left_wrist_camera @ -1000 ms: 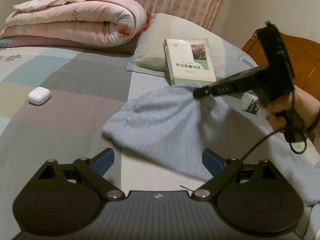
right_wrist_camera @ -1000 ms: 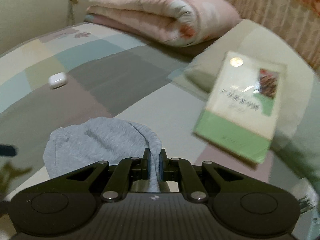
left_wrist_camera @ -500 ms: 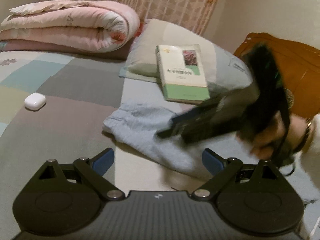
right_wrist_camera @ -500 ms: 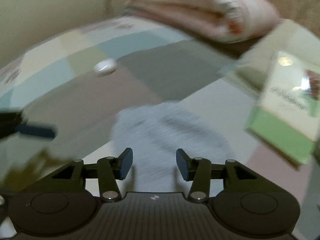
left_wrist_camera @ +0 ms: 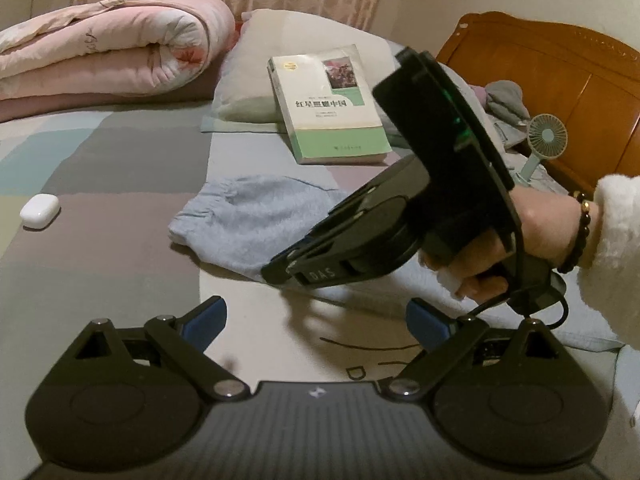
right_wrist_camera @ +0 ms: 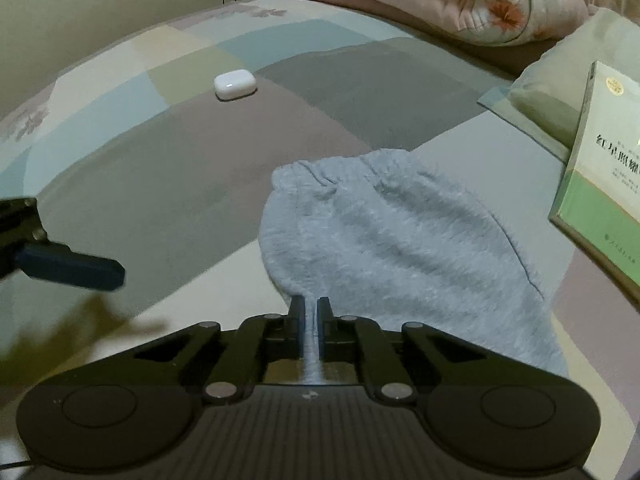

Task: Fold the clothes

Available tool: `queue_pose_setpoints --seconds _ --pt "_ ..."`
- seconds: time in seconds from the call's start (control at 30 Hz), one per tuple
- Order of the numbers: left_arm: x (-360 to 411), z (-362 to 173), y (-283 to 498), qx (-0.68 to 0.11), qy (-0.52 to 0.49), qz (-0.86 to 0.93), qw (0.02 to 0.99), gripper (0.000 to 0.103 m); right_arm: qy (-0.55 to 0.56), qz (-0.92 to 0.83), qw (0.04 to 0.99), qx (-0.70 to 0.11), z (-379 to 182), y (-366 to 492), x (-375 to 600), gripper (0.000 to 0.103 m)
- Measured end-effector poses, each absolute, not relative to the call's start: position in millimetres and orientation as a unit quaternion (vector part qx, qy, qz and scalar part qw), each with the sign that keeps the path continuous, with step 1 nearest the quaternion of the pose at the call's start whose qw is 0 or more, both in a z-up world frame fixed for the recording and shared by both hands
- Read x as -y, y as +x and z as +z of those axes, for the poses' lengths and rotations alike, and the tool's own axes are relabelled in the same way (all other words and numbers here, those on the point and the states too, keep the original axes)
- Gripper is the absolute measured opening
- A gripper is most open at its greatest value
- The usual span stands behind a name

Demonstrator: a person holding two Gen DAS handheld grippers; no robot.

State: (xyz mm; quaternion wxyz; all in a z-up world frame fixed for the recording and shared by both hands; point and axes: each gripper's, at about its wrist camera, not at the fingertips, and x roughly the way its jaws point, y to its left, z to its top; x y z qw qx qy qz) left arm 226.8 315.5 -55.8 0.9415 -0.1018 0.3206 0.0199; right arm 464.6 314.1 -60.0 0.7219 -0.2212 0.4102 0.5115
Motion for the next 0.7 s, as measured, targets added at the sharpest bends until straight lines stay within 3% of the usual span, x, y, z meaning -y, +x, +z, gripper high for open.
queue_pose_setpoints --seconds 0.1,0.2,0.33,0.4,0.47,0.7 --pt "-313.2 -54.5 226.0 -0.316 -0.104 0.010 0.943 0.096 -0.193 0.535 0.698 -0.436 -60.4 464.1 -311.2 0.009" --pt "-307.3 -55.3 228.2 -0.318 -0.099 0.004 0.943 0.096 -0.151 0.540 0.690 -0.458 -58.3 470.1 -306.3 0.019" --pt "-297.4 -54.6 231.6 -0.320 -0.095 -0.003 0.943 0.096 -0.146 0.512 0.722 -0.441 -39.7 474.6 -275.8 0.023" --pt "-291.2 -52.4 232.2 -0.317 -0.094 -0.011 0.944 0.096 -0.157 0.478 0.747 -0.434 -29.2 475.8 -246.4 0.036" --pt "-281.2 -47.6 229.8 -0.308 -0.092 -0.031 0.947 0.096 -0.168 0.436 0.773 -0.430 -20.6 476.3 -209.4 0.042" --pt "-233.5 -43.8 233.6 -0.302 -0.046 -0.061 0.950 0.098 -0.128 0.265 0.842 -0.452 -15.7 440.0 -34.8 0.042"
